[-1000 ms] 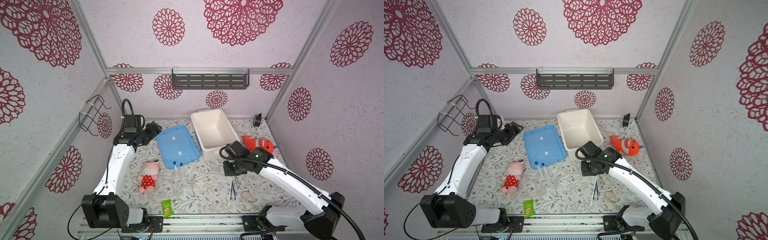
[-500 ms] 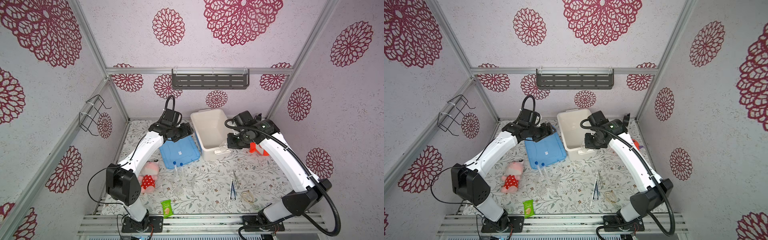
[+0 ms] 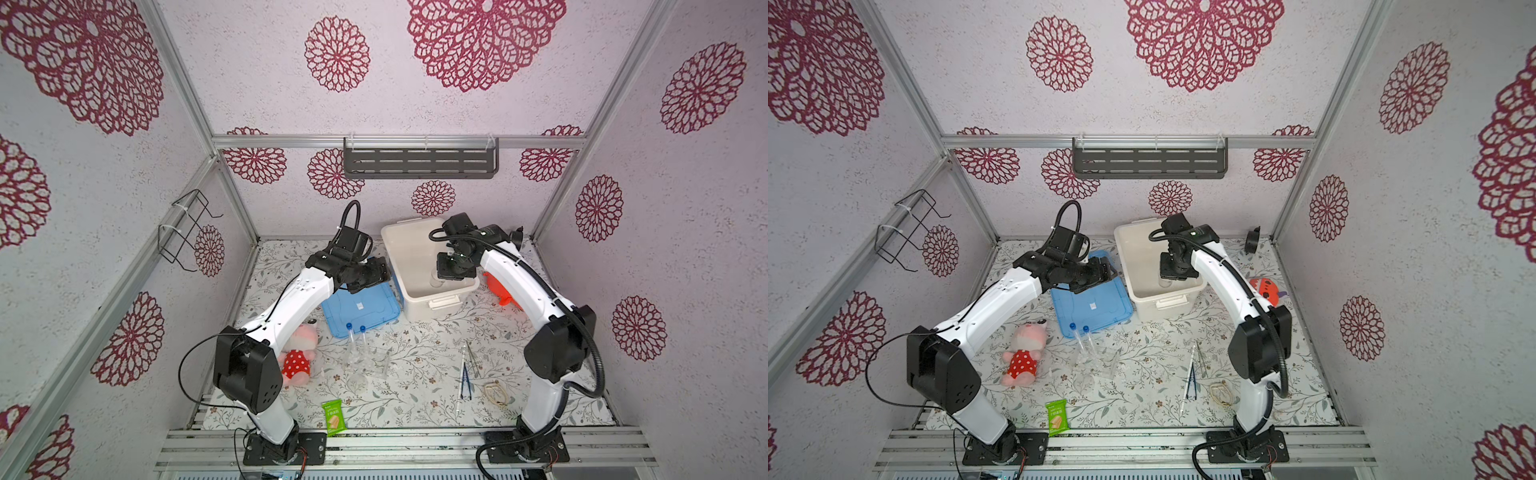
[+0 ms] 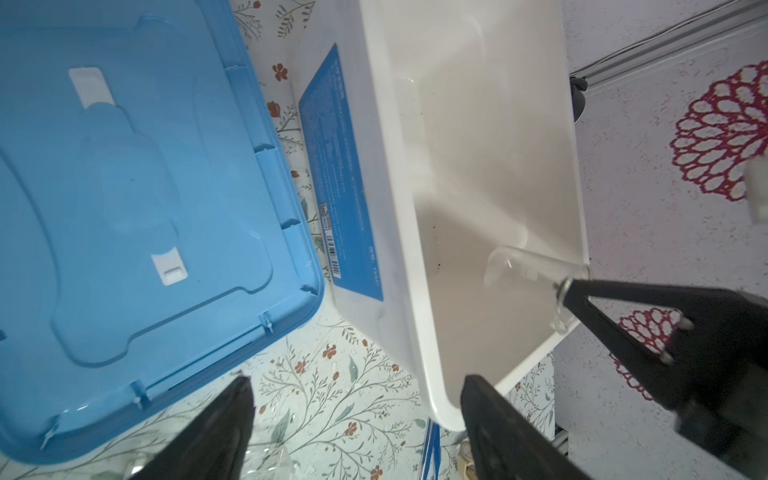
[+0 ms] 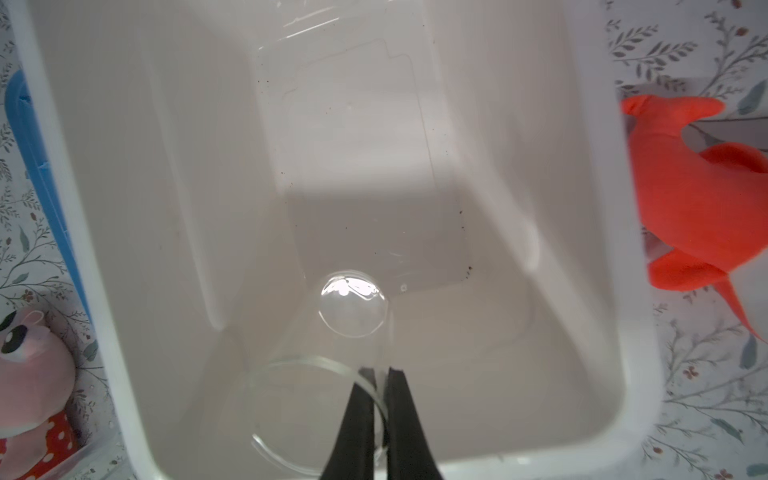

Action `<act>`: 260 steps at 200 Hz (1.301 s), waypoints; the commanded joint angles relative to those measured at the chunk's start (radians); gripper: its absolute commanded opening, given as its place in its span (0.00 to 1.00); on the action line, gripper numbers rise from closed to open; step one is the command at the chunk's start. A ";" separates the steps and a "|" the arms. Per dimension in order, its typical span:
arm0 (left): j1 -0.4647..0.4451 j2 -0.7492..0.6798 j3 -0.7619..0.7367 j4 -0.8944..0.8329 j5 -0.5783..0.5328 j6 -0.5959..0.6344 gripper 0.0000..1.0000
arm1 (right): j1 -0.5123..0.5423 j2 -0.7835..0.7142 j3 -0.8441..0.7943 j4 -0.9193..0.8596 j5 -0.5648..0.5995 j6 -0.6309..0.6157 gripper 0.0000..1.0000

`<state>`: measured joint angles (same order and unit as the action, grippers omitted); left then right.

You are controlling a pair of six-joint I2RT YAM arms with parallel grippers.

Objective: Organize the chemistry lab equipment
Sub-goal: 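Carry the funnel into the white bin with the right gripper while the left arm rises, then open the right gripper to release the funnel while the left arm draws back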

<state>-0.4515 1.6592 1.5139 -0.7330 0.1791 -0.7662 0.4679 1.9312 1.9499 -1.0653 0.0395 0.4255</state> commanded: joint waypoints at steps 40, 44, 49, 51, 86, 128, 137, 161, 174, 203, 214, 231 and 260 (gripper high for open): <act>0.132 -0.246 -0.229 0.004 -0.068 -0.030 0.82 | 0.031 0.194 0.172 -0.045 -0.054 -0.123 0.00; 0.145 -0.259 -0.237 0.002 -0.069 -0.034 0.82 | 0.032 0.206 0.180 -0.053 -0.055 -0.129 0.00; 0.160 -0.274 -0.249 0.002 -0.067 -0.039 0.82 | 0.033 0.219 0.186 -0.059 -0.055 -0.138 0.00; 0.164 -0.282 -0.254 0.001 -0.066 -0.040 0.82 | 0.034 0.223 0.188 -0.060 -0.057 -0.142 0.00; 0.218 -0.371 -0.319 0.001 -0.079 -0.046 0.82 | 0.044 0.285 0.186 -0.070 -0.097 -0.206 0.00; 0.244 -0.400 -0.344 -0.014 -0.070 -0.047 0.82 | 0.063 0.350 0.187 -0.063 -0.113 -0.219 0.00; 0.246 -0.400 -0.342 -0.014 -0.068 -0.047 0.82 | 0.066 0.361 0.188 -0.056 -0.115 -0.217 0.00; 0.247 -0.400 -0.335 -0.009 -0.064 -0.050 0.82 | 0.067 0.387 0.187 -0.037 -0.109 -0.202 0.00; 0.249 -0.404 -0.334 -0.010 -0.067 -0.050 0.82 | 0.068 0.398 0.187 -0.027 -0.109 -0.195 0.00; 0.255 -0.426 -0.335 -0.026 -0.080 -0.050 0.83 | 0.068 0.400 0.185 -0.031 -0.106 -0.175 0.07; 0.259 -0.437 -0.336 -0.037 -0.089 -0.044 0.84 | 0.067 0.389 0.185 -0.031 -0.094 -0.163 0.14; 0.274 -0.451 -0.333 -0.052 -0.096 -0.026 0.84 | 0.068 0.367 0.192 -0.032 -0.084 -0.145 0.19; 0.320 -0.475 -0.312 -0.105 -0.111 0.009 0.85 | 0.067 0.301 0.200 -0.034 -0.059 -0.120 0.30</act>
<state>-0.1673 1.2148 1.1770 -0.7891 0.0994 -0.7876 0.5312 2.3207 2.1170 -1.0801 -0.0555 0.2710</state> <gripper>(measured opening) 0.848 0.273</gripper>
